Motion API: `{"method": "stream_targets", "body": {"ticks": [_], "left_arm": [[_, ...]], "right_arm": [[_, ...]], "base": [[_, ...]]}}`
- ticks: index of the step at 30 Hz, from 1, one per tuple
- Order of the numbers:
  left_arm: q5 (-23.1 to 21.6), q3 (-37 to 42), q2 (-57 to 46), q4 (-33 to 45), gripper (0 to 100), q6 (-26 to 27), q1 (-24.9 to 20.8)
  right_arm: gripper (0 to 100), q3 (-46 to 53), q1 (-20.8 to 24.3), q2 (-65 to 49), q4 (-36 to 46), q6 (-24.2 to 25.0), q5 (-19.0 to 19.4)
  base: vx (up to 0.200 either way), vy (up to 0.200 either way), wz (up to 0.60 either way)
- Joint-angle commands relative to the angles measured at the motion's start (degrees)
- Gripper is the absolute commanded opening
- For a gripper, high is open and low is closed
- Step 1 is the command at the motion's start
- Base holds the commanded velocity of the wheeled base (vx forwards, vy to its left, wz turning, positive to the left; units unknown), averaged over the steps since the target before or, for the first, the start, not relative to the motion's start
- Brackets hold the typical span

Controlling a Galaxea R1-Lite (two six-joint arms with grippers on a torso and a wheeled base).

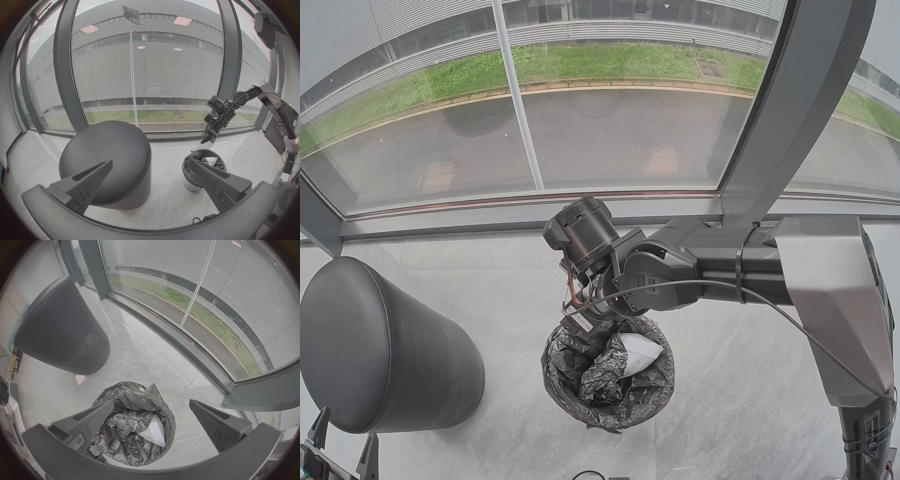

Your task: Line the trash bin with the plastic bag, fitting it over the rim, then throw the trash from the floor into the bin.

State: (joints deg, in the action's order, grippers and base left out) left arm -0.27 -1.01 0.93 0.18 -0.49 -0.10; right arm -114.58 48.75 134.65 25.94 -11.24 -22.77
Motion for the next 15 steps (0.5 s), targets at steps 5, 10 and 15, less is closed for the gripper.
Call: {"method": "stream_targets", "body": {"ticks": [5,10,15], "left_arm": [[0.0,1.0,-0.8,0.0,100,0.0,0.0],[0.0,1.0,-0.8,0.0,100,0.0,0.0],[0.0,1.0,-0.8,0.0,100,0.0,0.0]], "right_arm": [[100,0.0,0.1,4.7,0.1,0.0,0.0],[0,0.0,0.0,7.3,-0.1,0.2,0.0],[0,0.0,-0.3,8.4,-0.3,0.4,0.0]], "base": [[0.000,0.000,0.00],[0.000,0.000,0.00],[0.000,0.000,0.00]]}}
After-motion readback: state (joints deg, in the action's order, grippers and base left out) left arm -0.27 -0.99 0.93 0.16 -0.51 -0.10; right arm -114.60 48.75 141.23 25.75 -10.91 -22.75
